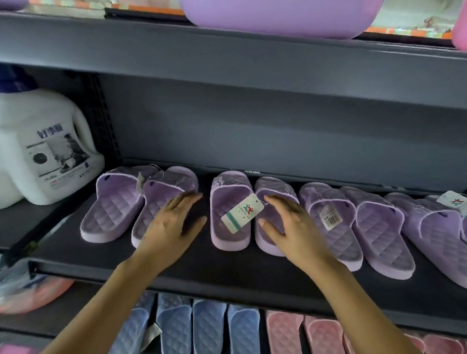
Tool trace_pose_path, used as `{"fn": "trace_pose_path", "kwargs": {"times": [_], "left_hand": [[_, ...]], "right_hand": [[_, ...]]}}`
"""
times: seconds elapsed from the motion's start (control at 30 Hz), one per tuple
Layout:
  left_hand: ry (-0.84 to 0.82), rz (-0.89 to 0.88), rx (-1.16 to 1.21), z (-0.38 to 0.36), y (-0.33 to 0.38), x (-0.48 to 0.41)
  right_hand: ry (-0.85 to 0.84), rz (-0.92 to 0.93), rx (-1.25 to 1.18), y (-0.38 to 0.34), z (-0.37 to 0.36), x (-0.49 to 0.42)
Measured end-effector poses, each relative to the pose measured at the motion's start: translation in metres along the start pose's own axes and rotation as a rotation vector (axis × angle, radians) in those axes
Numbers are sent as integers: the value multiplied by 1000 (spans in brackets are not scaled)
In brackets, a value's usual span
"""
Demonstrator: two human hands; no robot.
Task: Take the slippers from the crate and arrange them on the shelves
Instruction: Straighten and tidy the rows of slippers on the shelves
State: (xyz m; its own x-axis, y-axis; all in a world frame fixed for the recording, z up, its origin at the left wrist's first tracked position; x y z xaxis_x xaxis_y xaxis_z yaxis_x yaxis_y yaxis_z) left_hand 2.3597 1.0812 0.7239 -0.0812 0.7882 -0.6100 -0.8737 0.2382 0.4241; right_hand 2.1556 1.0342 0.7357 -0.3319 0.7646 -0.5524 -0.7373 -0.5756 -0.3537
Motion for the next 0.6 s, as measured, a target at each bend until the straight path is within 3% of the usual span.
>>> {"fn": "trace_pose_path", "kwargs": {"times": [0.43,0.6], "left_hand": [[92,195,-107,78,-91,12],[19,223,-74,77,-136,10]], "right_hand": [[-144,131,-105,-89,-66,-43],[-159,128,-124,-121,-96,-50]]}}
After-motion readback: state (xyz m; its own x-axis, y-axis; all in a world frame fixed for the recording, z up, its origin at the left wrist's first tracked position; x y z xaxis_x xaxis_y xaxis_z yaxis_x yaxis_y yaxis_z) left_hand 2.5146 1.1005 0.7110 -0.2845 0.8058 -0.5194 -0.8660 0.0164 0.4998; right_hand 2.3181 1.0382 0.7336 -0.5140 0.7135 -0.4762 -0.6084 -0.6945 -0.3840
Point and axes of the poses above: each hand's wrist, its own x-axis away from the middle knuckle, its own z-axis out of the back of the hand, y = z × x, the point moved 8 cm from there along -x, towards the middle knuckle, and after that the axes turned 10 degrees about y, right-handed, at the moved point
